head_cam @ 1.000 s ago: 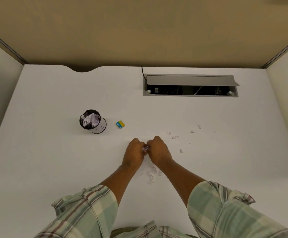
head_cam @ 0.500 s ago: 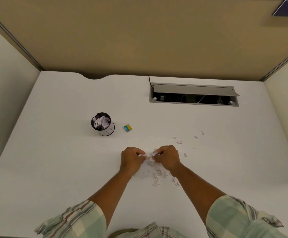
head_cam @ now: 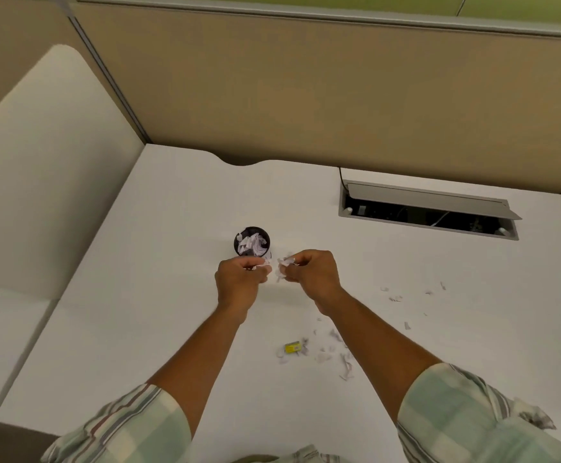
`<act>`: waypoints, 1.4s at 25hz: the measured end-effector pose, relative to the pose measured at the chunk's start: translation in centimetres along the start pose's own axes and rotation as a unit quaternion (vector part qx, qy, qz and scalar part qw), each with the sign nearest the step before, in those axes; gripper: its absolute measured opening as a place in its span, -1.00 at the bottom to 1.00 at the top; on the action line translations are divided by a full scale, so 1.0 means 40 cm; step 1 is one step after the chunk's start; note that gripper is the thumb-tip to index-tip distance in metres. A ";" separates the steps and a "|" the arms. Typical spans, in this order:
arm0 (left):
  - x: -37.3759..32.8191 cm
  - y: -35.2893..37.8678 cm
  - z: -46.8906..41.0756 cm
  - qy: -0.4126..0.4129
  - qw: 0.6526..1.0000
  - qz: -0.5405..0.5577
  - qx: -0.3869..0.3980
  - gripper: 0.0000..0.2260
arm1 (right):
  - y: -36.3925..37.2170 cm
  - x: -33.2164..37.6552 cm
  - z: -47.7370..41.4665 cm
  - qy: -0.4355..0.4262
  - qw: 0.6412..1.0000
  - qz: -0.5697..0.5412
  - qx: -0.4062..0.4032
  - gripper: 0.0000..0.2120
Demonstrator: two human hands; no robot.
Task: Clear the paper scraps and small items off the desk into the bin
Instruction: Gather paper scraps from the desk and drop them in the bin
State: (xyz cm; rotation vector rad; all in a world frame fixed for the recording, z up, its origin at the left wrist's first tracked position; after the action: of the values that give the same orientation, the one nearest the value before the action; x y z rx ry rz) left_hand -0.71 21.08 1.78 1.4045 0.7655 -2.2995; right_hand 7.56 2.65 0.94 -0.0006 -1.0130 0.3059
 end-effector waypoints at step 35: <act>-0.055 0.026 -0.242 0.154 0.846 -0.505 0.066 -0.81 | 0.314 0.148 -0.157 -0.214 0.710 0.667 -0.062 -0.94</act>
State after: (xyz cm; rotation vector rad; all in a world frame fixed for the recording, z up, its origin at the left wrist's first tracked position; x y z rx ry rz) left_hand 7.70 26.09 -0.09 1.7036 1.8369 -2.9026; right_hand 12.54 17.06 0.76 -0.8679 -1.3515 1.6348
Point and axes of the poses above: each hand's wrist, its own z-axis away from the middle knuckle, its own y-axis out of the palm, x = y × z, the point moved 9 cm from there along -z, towards the middle knuckle, and after that the axes turned 5 degrees about y, right-handed, at the moved point
